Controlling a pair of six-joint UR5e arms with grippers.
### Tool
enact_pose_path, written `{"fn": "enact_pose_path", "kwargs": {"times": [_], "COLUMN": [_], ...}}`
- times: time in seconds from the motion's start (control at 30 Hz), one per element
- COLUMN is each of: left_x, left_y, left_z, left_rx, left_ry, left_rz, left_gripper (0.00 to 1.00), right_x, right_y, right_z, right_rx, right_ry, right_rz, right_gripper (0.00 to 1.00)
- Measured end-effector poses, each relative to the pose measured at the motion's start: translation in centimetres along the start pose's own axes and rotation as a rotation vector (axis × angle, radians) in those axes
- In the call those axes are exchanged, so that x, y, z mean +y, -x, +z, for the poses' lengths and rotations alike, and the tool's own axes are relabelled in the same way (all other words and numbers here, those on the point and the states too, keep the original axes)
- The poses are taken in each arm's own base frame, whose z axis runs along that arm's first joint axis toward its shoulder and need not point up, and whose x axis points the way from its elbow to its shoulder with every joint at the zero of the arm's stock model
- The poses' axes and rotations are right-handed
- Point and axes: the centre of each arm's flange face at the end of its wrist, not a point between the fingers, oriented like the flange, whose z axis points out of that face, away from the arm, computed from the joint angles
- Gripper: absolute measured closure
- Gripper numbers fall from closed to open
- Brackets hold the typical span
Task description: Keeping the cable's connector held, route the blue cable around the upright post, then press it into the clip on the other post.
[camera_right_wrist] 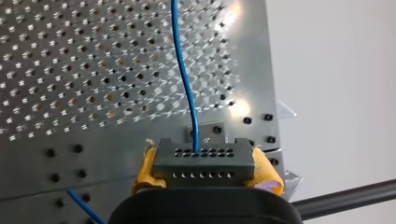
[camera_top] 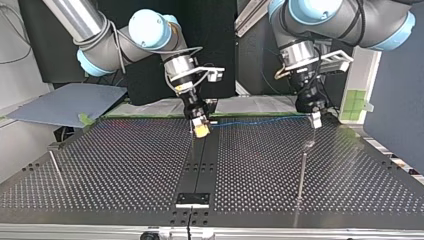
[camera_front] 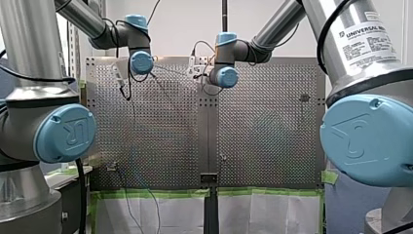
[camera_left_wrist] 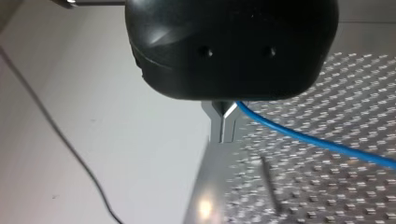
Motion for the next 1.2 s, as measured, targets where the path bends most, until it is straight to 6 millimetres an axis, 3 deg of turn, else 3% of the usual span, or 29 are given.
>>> {"fn": "enact_pose_path", "kwargs": {"times": [0.17, 0.63, 0.97, 1.2], "left_x": [-0.4, -0.6, 1.3, 3.4], "left_y": [1.0, 6.4, 6.0, 5.0], "left_z": [1.6, 6.8, 12.5, 16.0], "left_rx": [-0.005, -0.087, -0.093, -0.081], "left_ry": [0.004, -0.012, -0.019, -0.018], "left_rz": [0.006, -0.016, 0.017, 0.051], "left_gripper": [1.00, 1.00, 1.00, 1.00], "right_x": [-0.2, -1.0, -1.4, -1.1], "right_y": [-1.7, -8.0, -11.5, -11.1], "right_z": [0.9, 4.3, 6.4, 8.4], "right_rx": [0.000, 0.112, 0.186, 0.197], "right_ry": [-0.009, -0.049, -0.072, -0.074], "right_rz": [0.003, 0.046, 0.069, 0.071], "right_gripper": [1.00, 1.00, 1.00, 1.00]}}
